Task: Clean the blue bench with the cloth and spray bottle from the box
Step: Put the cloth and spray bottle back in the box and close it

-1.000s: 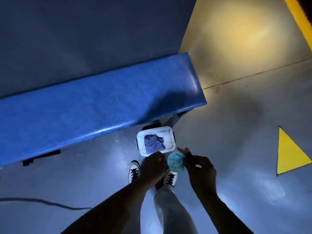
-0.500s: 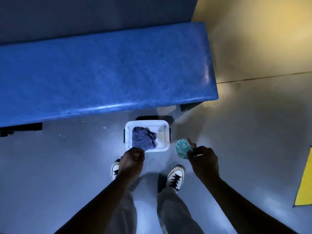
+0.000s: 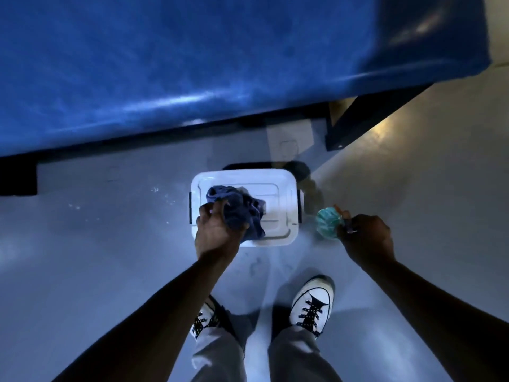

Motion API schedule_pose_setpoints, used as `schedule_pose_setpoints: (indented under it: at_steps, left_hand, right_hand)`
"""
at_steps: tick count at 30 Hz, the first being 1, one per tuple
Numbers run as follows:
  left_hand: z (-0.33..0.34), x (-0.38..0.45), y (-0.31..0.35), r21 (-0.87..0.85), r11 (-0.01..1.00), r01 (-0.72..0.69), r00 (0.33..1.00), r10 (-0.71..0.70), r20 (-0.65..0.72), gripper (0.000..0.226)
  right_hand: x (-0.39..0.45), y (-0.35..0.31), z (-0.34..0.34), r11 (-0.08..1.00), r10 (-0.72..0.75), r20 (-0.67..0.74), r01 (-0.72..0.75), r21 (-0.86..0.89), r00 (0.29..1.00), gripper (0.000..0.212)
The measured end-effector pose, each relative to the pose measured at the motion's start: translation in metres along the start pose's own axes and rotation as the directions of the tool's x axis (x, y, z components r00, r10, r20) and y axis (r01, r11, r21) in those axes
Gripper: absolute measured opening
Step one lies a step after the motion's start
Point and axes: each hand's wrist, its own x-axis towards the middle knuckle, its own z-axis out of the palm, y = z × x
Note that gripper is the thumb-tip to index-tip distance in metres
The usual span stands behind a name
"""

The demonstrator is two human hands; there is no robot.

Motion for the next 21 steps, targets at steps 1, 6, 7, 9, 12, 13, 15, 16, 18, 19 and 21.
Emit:
schedule_pose_setpoints:
  at_steps: [1, 6, 7, 9, 12, 13, 15, 16, 18, 19, 21]
  left_hand:
    - [0.010, 0.006, -0.003, 0.022, 1.000, -0.017, 1.000, 0.017, -0.006, 0.075]
    - [0.040, 0.023, -0.010, 0.060, 0.997, -0.049, 0.992, 0.055, -0.111, 0.063]
    - [0.042, 0.025, -0.011, 0.045, 0.997, -0.061, 0.991, 0.066, -0.115, 0.058]
    - [0.039, 0.029, -0.013, 0.031, 0.994, -0.101, 0.990, 0.104, -0.092, 0.052]
    - [0.028, 0.027, -0.014, 0.000, 0.992, -0.123, 0.991, 0.123, -0.059, 0.045]
    - [0.022, 0.022, -0.013, -0.024, 0.991, -0.134, 0.990, 0.133, -0.051, 0.043]
    - [0.011, 0.006, -0.014, -0.076, 0.984, -0.159, 0.987, 0.156, -0.039, 0.037]
    - [0.006, -0.005, -0.017, -0.109, 0.981, -0.163, 0.987, 0.160, -0.033, 0.034]
    - [0.001, -0.029, -0.025, -0.175, 0.973, -0.151, 0.988, 0.153, -0.002, 0.029]
    - [0.001, -0.042, -0.033, -0.189, 0.971, -0.146, 0.988, 0.152, 0.019, 0.029]
    - [0.009, -0.064, -0.054, -0.162, 0.972, -0.170, 0.984, 0.175, 0.016, 0.033]
  right_hand:
    - [0.006, 0.004, 0.010, 1.000, 0.004, -0.004, -0.004, 0.009, 1.000, 0.020]
    - [0.019, 0.013, 0.047, 0.997, 0.027, -0.004, -0.027, 0.079, 1.000, 0.015]
    - [0.020, 0.010, 0.049, 0.994, 0.036, -0.028, -0.033, 0.100, 0.999, 0.014]
    - [0.023, 0.006, 0.051, 0.993, 0.029, -0.040, -0.024, 0.118, 0.999, 0.015]
    - [0.023, -0.002, 0.041, 0.989, 0.075, 0.062, -0.082, 0.121, 0.995, 0.021]
    - [0.021, -0.003, 0.037, 0.985, 0.100, 0.093, -0.112, 0.129, 0.991, 0.026]
    - [0.010, -0.008, 0.027, 0.971, 0.158, 0.077, -0.169, 0.167, 0.984, 0.043]
    - [0.002, -0.011, 0.023, 0.970, 0.157, 0.025, -0.159, 0.185, 0.987, 0.048]
    - [-0.016, -0.017, 0.019, 0.983, 0.082, -0.101, -0.064, 0.175, 0.991, 0.033]
    - [-0.025, -0.022, 0.018, 0.987, 0.047, -0.116, -0.028, 0.159, 0.992, 0.020]
    - [-0.039, -0.031, 0.024, 0.988, -0.005, -0.052, 0.014, 0.156, 0.999, 0.010]
